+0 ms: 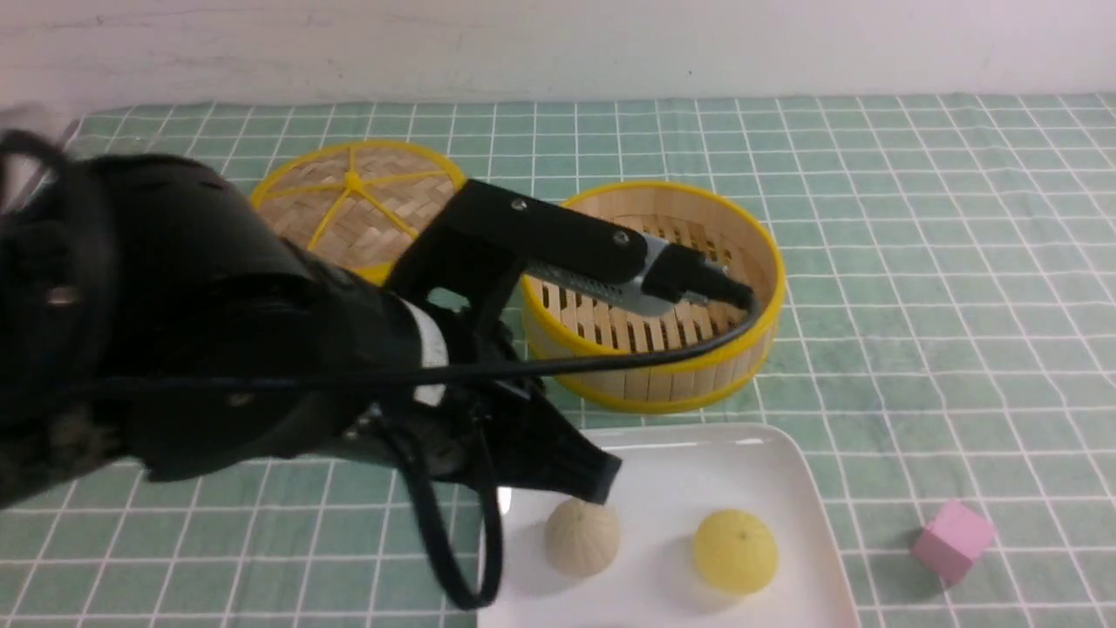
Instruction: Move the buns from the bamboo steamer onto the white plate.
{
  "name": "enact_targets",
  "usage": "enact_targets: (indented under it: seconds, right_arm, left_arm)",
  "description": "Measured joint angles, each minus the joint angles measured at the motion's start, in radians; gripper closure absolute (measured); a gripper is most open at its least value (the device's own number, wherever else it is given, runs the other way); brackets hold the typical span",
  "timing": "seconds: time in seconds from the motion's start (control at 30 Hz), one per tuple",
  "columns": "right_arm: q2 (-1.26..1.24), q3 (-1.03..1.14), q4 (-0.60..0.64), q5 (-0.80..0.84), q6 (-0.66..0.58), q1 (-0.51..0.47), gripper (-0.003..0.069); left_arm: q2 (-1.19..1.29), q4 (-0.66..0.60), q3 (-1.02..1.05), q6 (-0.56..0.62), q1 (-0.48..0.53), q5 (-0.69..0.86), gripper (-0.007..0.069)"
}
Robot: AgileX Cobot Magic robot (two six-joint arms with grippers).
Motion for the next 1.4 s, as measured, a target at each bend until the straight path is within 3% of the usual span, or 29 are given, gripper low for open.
enact_targets:
  seconds: [0.2, 0.37, 0.6, 0.67, 0.8, 1.27, 1.4]
  right_arm:
    - [0.000, 0.001, 0.000, -0.004, 0.000, -0.009, 0.0631]
    - [0.000, 0.001, 0.000, -0.007, 0.000, -0.009, 0.0625]
    - [0.000, 0.001, 0.000, -0.007, 0.000, -0.009, 0.0619]
    - [0.000, 0.001, 0.000, -0.007, 0.000, -0.009, 0.0615]
    - [0.000, 0.001, 0.000, -0.007, 0.000, -0.009, 0.0609]
    - [0.000, 0.001, 0.000, -0.007, 0.000, -0.009, 0.0600]
    - [0.000, 0.001, 0.000, -0.007, 0.000, -0.009, 0.0591]
  left_arm:
    - [-0.206, 0.012, 0.043, -0.003, 0.000, 0.073, 0.0615]
    - [-0.434, 0.016, 0.185, -0.054, 0.000, 0.023, 0.0615]
    - [-0.678, 0.018, 0.479, -0.129, 0.000, -0.376, 0.0615]
    - [-0.718, 0.018, 0.554, -0.147, 0.000, -0.570, 0.0612]
    - [-0.725, 0.018, 0.619, -0.155, 0.000, -0.707, 0.0610]
    - [-0.725, 0.024, 0.663, -0.157, 0.005, -0.626, 0.0599]
    - [-0.778, -0.079, 0.739, -0.112, 0.154, -0.626, 0.0592]
